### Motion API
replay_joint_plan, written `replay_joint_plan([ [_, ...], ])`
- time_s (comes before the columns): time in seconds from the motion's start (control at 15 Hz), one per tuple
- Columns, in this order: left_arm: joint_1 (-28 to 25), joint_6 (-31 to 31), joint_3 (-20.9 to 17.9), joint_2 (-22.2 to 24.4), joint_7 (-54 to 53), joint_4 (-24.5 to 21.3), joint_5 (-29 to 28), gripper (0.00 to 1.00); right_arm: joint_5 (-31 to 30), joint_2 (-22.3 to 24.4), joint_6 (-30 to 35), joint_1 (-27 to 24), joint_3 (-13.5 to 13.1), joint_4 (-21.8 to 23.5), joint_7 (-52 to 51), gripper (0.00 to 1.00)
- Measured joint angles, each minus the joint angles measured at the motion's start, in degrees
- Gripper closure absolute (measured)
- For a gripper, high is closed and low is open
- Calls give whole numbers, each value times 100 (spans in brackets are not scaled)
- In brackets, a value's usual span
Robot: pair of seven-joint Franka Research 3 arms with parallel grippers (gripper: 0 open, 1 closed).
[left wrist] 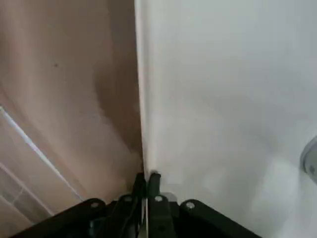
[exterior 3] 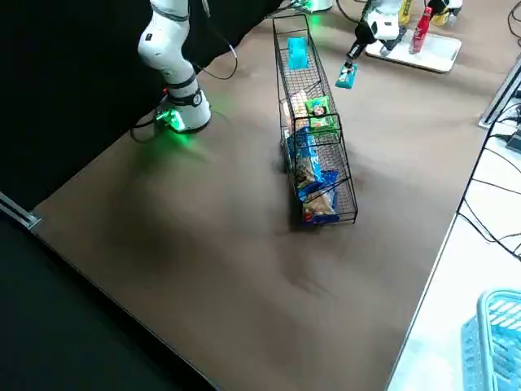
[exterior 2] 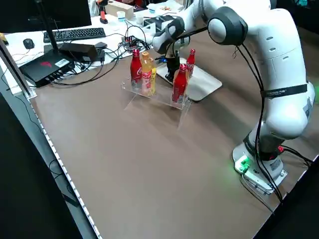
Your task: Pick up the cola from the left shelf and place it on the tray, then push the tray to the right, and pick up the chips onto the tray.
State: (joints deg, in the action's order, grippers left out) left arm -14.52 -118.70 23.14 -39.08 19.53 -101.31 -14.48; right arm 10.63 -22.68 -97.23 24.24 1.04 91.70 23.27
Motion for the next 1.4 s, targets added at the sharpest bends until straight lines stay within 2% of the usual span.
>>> replay_joint_plan([
  [0.2, 330, -66, 1, -9, 47, 19, 8, 95, 8, -3, -148, 0, -1, 0, 54, 98],
  [0.4, 1065, -135, 2, -112, 386, 177, 39, 95, 24, -37, -267, 0, 0, 0, 254, 98],
  [0.47, 1501, -168, 1, -196, 529, 317, 104, 95, 110, -101, -287, 15, 1, 1, 302, 98],
  [0.67, 1830, -313, -1, -248, 626, 374, 418, 95, 239, -208, -367, 70, 2, 2, 420, 98],
  [0.73, 1994, -418, 0, -273, 672, 385, 595, 95, 330, -278, -545, 100, 2, 2, 560, 98],
  [0.8, 2298, -533, 0, -304, 890, 421, 768, 95, 681, -424, -938, 143, 3, 2, 796, 98],
  [1.0, 2788, -605, 0, -345, 1292, 590, 804, 95, 1420, -761, -1564, 285, 5, 5, 1354, 98],
  [1.2, 3089, -606, -3, -358, 1435, 740, 815, 93, 1687, -1056, -2276, 456, 6, 0, 2056, 98],
  [1.4, 3086, -648, -11, -359, 1443, 797, 815, 69, 1857, -1175, -2423, 512, -1, -4, 2553, 98],
])
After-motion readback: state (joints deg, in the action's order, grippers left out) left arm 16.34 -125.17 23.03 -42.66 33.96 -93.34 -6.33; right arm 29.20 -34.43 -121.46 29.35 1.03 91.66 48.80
